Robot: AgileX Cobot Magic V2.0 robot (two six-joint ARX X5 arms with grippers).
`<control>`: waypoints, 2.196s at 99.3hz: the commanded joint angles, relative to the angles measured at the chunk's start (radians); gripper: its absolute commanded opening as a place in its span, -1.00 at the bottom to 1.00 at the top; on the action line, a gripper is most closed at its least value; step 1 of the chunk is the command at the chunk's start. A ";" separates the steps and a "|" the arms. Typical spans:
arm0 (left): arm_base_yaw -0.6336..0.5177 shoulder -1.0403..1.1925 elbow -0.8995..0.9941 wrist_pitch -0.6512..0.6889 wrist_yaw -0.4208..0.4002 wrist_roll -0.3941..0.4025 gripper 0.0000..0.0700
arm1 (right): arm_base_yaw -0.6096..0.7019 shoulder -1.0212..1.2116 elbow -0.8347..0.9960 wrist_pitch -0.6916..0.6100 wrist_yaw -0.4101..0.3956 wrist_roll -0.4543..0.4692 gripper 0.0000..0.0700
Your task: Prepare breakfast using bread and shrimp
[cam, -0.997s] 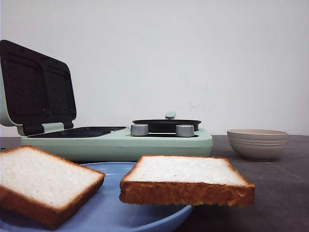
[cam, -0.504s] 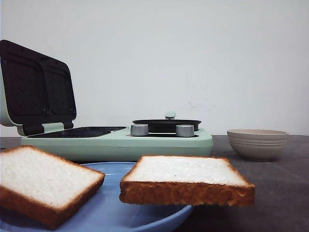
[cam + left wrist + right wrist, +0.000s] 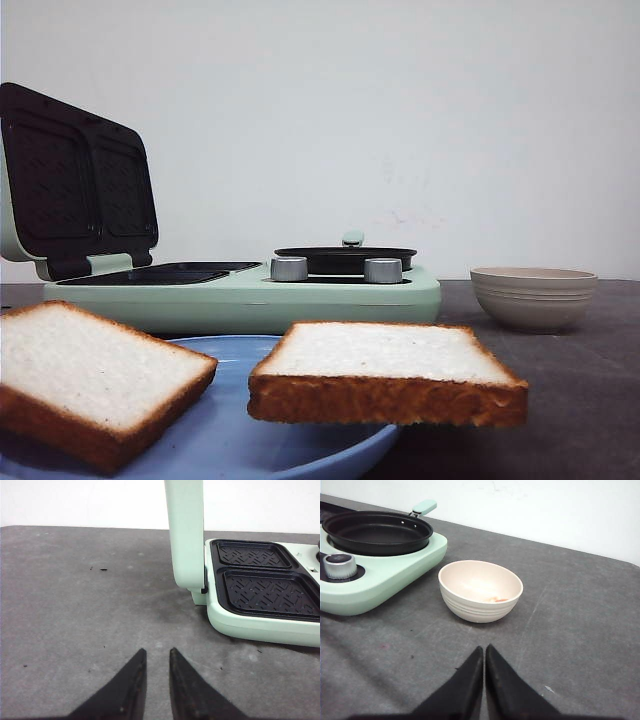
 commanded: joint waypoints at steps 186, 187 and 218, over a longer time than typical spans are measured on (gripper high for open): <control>-0.012 0.694 0.496 -0.525 0.621 -0.299 -0.99 | 0.001 0.620 0.516 -0.444 -0.347 0.456 -0.99; -0.013 0.697 0.496 -0.530 0.621 -0.296 -0.99 | 0.001 0.620 0.516 -0.446 -0.347 0.454 -0.99; -0.063 0.759 0.496 -0.572 0.621 -0.311 -0.99 | 0.001 0.620 0.516 -0.472 -0.347 0.428 -0.99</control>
